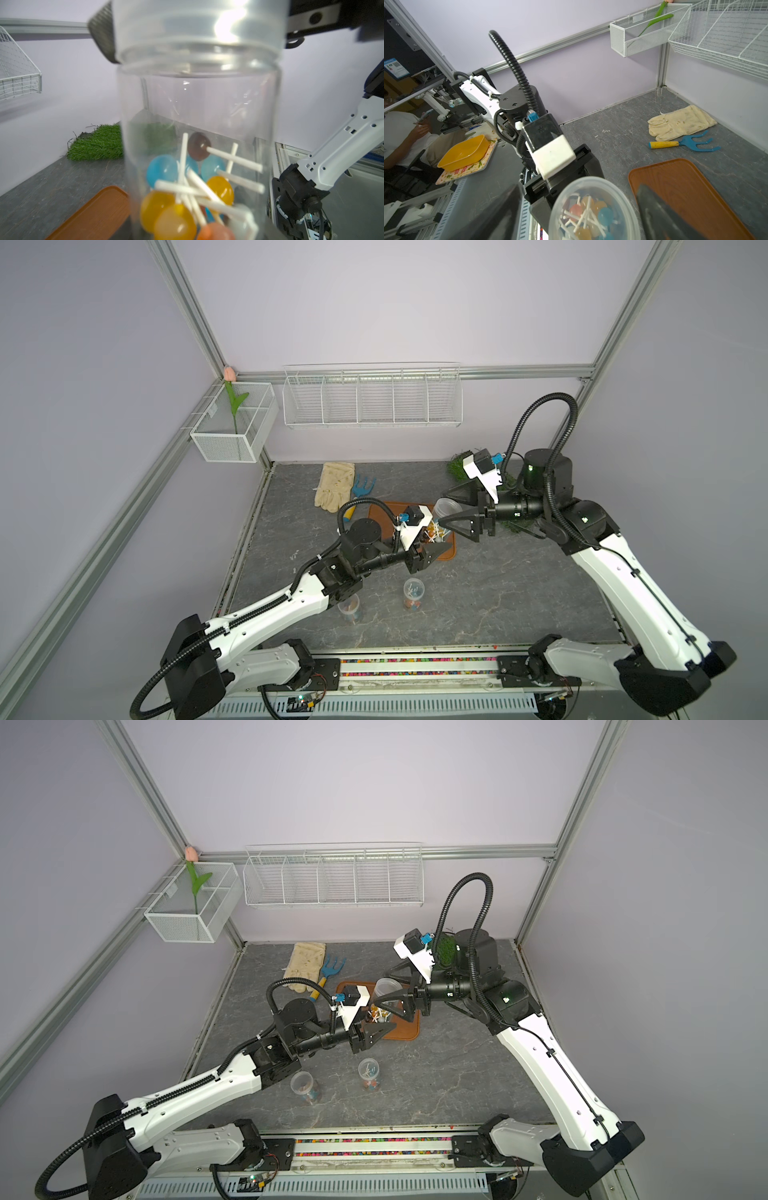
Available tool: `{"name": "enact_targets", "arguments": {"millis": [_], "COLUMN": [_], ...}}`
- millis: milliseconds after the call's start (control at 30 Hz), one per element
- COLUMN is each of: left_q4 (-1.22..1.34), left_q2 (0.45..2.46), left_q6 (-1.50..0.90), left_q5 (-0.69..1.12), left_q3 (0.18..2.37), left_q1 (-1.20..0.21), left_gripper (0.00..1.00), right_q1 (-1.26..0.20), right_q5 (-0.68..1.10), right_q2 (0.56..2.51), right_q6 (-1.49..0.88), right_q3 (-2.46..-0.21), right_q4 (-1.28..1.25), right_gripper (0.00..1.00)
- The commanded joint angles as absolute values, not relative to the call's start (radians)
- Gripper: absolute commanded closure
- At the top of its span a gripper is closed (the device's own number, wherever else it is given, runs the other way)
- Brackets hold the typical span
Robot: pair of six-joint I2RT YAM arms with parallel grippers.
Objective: Pour the candies out of the jar
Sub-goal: Unscrew the lid from the jar.
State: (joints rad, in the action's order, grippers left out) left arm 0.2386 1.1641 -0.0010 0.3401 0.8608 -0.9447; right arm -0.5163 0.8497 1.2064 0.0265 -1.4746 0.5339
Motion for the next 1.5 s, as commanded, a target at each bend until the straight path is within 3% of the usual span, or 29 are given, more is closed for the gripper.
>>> {"name": "enact_targets", "arguments": {"millis": [0, 433, 1467], "left_q4": [0.234, 0.241, 0.255], "left_q2": [1.152, 1.165, 1.189], "left_q6": [0.024, 0.033, 0.015], "left_q5": [0.337, 0.298, 0.267], "left_q3": [0.881, 0.87, 0.843], "left_q1": [-0.95, -0.95, -0.953], "left_gripper": [0.56, 0.56, 0.56], "right_q1": [-0.52, -0.526, -0.62], "right_q5": [0.84, 0.534, 0.469], "right_q2": [1.131, 1.079, 1.102], "right_q6": [-0.037, -0.291, -0.327], "right_q3": [-1.433, -1.442, -1.373], "right_q4": [0.432, 0.548, 0.567], "right_gripper": [0.02, 0.02, 0.03]}}
